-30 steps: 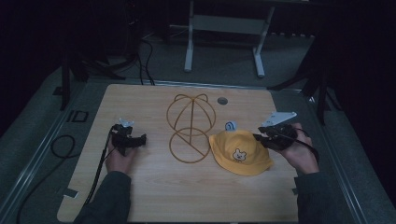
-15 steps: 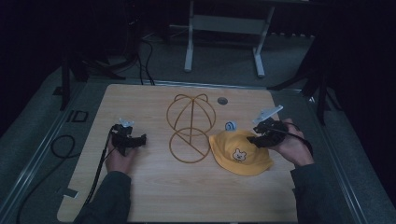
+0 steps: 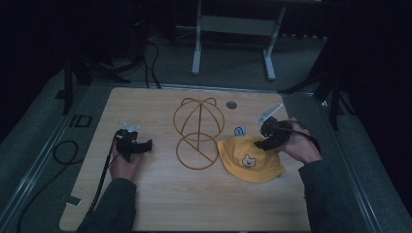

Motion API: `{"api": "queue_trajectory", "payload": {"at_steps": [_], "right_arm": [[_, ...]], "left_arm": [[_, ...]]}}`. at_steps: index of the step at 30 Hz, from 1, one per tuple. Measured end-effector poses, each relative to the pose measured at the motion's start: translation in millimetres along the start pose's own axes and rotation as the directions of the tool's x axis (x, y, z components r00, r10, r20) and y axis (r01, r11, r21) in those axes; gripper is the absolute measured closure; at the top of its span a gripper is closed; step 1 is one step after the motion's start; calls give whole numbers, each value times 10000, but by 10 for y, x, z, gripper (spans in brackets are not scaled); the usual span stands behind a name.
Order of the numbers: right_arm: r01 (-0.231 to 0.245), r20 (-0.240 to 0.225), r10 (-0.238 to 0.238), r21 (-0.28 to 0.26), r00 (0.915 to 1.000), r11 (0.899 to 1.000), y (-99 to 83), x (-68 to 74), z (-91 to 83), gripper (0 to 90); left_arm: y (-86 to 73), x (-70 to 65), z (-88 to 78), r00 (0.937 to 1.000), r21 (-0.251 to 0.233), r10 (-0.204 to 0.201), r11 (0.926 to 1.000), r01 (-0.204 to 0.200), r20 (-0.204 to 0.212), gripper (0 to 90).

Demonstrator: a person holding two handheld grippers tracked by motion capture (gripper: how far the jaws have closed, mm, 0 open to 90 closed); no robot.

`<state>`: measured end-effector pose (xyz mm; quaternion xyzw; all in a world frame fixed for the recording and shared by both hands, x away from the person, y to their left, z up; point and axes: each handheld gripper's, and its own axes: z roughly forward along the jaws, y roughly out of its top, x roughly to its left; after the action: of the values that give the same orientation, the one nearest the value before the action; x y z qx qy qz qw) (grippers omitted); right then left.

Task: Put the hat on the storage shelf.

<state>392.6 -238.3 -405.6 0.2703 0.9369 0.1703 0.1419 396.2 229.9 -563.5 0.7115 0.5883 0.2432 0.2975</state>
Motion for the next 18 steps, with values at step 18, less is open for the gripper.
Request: {"api": "queue_trajectory", "payload": {"at_steps": [18], "right_arm": [[190,-731,-99,1237,9973,9921,127,-128,250,446]], "left_arm": [[0,1,1,10000,-18,16,10000,-16,-5,145]]}}
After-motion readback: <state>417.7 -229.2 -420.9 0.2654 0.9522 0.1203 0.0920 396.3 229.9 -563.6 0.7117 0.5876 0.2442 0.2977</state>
